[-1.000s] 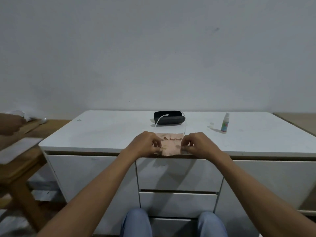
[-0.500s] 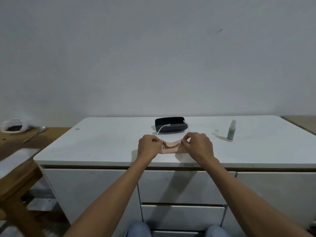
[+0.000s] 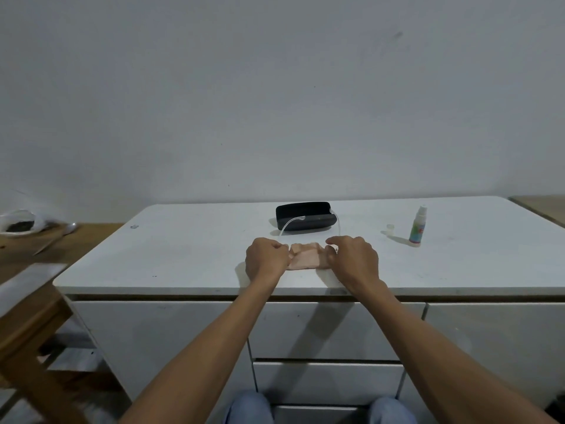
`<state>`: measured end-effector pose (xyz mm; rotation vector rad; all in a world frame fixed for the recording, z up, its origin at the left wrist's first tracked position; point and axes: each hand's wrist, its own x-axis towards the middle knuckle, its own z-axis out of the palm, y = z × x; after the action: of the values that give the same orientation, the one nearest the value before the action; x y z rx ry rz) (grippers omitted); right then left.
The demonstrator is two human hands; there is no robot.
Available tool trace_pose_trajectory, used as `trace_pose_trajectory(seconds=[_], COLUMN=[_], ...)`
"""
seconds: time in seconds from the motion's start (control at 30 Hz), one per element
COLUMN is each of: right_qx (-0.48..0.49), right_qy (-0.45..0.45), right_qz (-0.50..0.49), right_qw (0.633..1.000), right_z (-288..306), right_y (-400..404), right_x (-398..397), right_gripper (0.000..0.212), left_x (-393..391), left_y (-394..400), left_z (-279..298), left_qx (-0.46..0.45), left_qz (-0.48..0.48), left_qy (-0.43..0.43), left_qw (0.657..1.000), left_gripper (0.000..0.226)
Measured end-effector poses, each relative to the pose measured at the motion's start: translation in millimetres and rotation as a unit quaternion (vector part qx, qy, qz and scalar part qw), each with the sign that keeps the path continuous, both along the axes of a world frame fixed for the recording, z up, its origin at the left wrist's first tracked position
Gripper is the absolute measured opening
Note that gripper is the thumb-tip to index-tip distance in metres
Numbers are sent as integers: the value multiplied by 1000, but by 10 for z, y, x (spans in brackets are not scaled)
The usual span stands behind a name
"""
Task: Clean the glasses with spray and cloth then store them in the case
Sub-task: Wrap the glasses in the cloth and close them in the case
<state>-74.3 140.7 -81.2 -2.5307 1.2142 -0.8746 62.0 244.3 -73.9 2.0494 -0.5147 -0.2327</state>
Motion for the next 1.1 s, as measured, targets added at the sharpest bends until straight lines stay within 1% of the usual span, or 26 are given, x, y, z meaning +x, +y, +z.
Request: trace_pose_trajectory(seconds=[0.1,0.17,0.2,0.3,0.33,0.4,0.43,0.5,0.57,0.67,0.77,0.83,0.9,1.0,1.1], right_qx=[-35,-58,-61,-34,-18,9,15,23,33,45,36,27,8,-14,-6], right_qy=[-76,-141,-167,-217,-222,-210,-199,-186,-183,-177,-150,-123,-85,-11,43], right_qz=[16,12,4,-2,1,20,34,54,60,68,88,102,112,129,142], right_qw=[996,988,984,976,975,977,979,981,981,981,984,987,990,991,989], right_z=[-21,-31,-27,14,24,43,52,73,85,114,154,174,182,173,134], right_y=[10,28,29,-6,-27,-60,-71,-91,-119,-162,-195,-214,-225,-230,-236], right_x=[-55,-115,-148,-219,-226,-223,-216,-205,-200,-200,-189,-162,-110,-20,41], right_gripper=[21,14,16,21,23,33,34,24,16,13,15,17,18,22,26], left_x=[-54,-86,-88,-32,-10,38,59,75,94,144,241,288,319,379,442], left_y=[63,117,144,184,186,172,161,148,145,133,90,65,63,85,126], left_z=[42,86,98,55,34,-21,-48,-76,-96,-100,-103,-113,-113,-104,-82], left_qx=[-15,-27,-33,-47,-45,-38,-37,-43,-40,3,58,71,45,0,-27], left_qz=[10,29,35,5,-13,-38,-46,-57,-74,-153,-231,-262,-271,-240,-214], left_qy=[-30,-65,-90,-162,-177,-201,-208,-212,-228,-295,-338,-325,-270,-196,-152], left_qw=[999,997,995,986,983,978,976,975,970,943,911,906,923,951,965], left_gripper=[21,12,6,24,26,21,18,15,19,30,32,33,32,27,26])
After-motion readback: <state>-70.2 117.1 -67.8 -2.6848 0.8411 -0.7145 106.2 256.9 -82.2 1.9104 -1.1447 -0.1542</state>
